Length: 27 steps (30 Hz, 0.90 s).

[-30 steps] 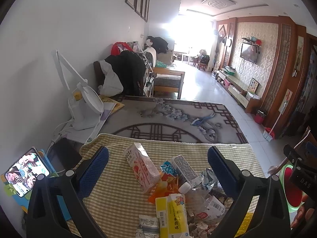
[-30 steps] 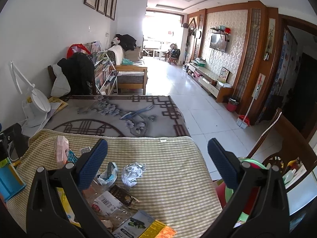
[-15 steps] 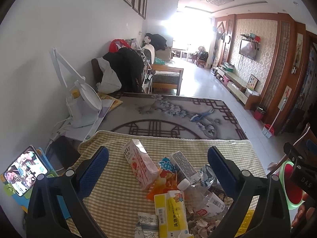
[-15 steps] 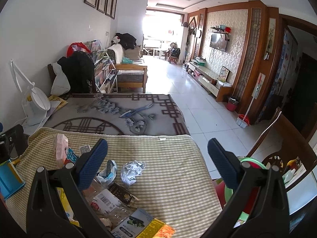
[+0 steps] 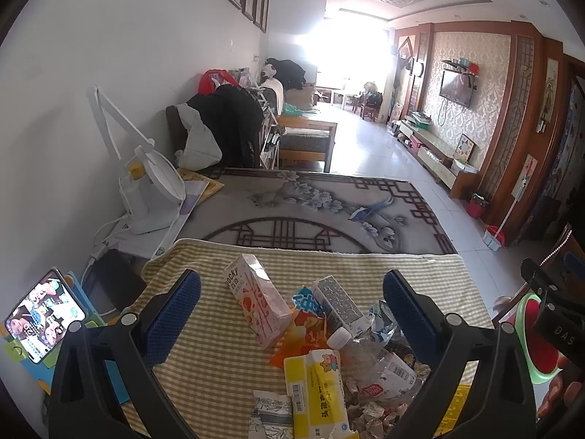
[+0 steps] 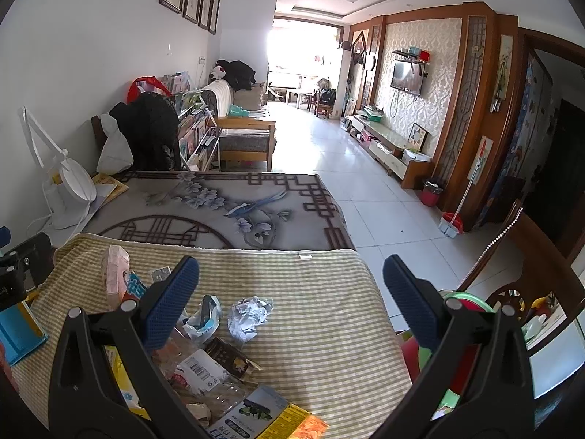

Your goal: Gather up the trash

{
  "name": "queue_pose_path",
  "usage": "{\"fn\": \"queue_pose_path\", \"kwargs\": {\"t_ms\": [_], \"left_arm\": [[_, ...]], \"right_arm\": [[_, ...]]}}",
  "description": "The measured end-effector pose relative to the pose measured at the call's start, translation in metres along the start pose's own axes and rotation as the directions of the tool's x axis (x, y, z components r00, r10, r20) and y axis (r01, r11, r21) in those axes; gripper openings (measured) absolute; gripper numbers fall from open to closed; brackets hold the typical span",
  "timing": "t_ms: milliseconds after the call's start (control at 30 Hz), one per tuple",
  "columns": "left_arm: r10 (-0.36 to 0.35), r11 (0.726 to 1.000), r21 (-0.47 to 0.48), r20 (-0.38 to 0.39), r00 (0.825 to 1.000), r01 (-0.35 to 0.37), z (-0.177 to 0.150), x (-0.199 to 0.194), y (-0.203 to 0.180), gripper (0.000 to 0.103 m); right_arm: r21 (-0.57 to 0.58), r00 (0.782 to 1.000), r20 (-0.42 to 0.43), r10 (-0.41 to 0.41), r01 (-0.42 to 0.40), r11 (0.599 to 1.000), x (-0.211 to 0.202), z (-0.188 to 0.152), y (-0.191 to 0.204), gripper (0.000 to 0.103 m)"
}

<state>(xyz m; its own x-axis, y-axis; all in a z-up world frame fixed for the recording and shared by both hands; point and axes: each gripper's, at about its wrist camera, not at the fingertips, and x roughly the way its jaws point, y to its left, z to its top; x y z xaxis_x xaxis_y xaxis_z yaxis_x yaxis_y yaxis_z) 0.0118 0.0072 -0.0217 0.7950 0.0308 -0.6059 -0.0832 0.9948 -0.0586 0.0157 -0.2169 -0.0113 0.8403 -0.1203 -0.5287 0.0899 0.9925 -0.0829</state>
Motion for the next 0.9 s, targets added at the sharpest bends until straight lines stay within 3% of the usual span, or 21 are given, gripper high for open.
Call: {"fn": "queue_pose_path", "kwargs": {"t_ms": [900], "left_arm": [[0.019,1.0,0.012,-0.014,1.0,-0.019,-0.0003,0.0057,0.0041,0.095]], "right_arm": [[-0.003,0.999,-0.021,0.024,-0.025,1.0,0.002,0.0027,0.0062,0.1]]}}
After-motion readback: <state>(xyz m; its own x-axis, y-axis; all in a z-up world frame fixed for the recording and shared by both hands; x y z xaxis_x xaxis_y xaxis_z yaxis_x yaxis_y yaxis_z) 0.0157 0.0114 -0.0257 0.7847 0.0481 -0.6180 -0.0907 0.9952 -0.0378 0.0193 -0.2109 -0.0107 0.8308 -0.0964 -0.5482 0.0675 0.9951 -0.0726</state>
